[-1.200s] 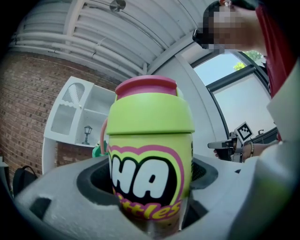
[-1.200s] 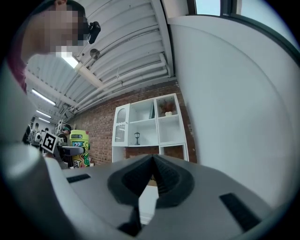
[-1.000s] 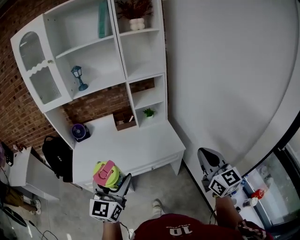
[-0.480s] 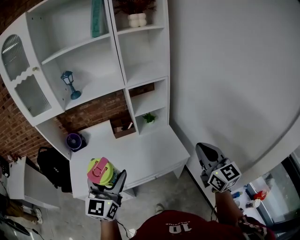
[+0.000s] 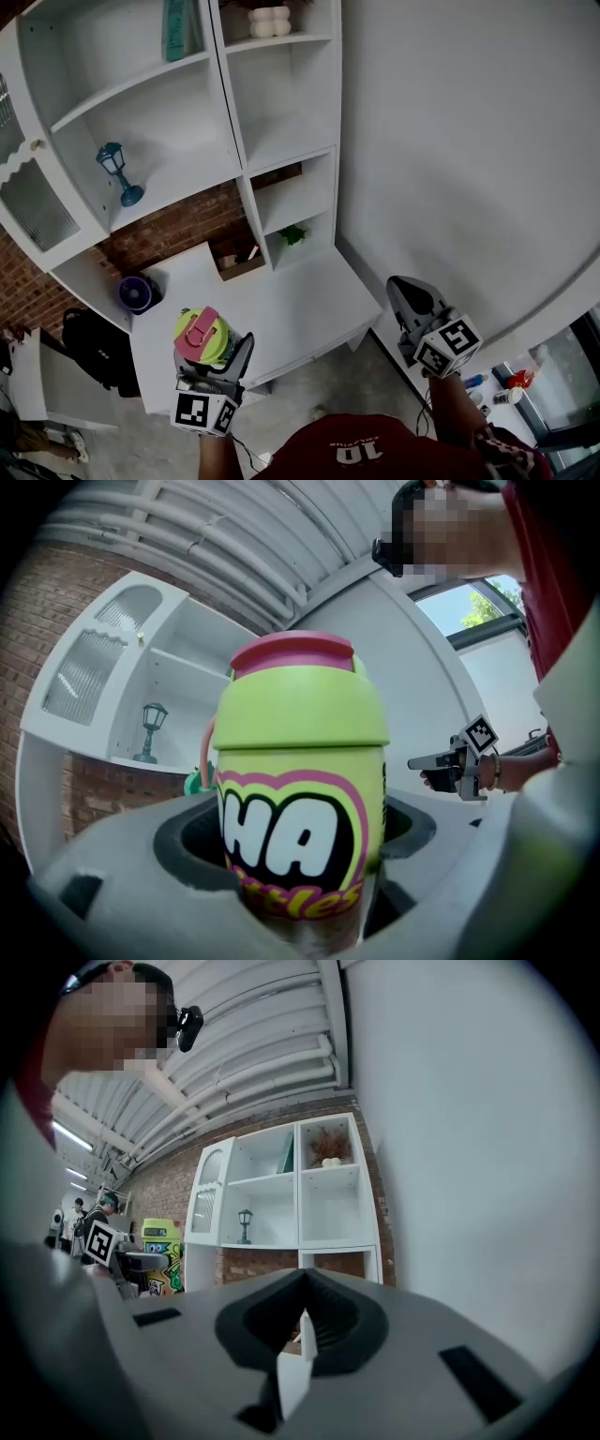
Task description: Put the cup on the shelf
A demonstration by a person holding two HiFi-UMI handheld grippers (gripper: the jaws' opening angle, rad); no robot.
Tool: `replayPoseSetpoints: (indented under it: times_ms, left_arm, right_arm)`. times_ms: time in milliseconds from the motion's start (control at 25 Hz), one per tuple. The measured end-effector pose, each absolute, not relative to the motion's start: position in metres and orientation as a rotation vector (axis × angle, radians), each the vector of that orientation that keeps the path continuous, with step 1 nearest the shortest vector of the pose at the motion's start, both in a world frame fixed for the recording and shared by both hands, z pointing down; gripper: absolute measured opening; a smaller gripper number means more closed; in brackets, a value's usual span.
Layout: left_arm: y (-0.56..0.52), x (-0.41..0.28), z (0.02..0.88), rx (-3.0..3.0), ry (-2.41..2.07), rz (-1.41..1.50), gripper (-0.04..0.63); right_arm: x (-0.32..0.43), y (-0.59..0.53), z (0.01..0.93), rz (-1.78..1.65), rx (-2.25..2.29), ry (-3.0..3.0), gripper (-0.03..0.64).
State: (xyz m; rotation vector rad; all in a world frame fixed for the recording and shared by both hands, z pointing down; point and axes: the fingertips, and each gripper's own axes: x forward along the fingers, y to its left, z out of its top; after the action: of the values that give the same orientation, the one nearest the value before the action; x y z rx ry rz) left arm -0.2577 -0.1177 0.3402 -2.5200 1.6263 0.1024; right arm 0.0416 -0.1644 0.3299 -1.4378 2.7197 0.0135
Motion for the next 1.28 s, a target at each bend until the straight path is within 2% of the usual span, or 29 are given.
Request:
replayPoseSetpoints:
  times_ms: [880, 1280]
  left_arm:
    - [-0.158, -0.24, 0.38, -2.662, 1.585, 0.146, 0.414]
    - [-0.19, -0.204, 0.377, -2.645, 1.653, 0.136, 0.414]
  right_arm:
    - [0.026, -0.209, 0.359, -0.065, -1.436, 2.793, 0.005]
    - [0.053, -0.25, 0.355, -0.099, -1.309, 2.799, 0.005]
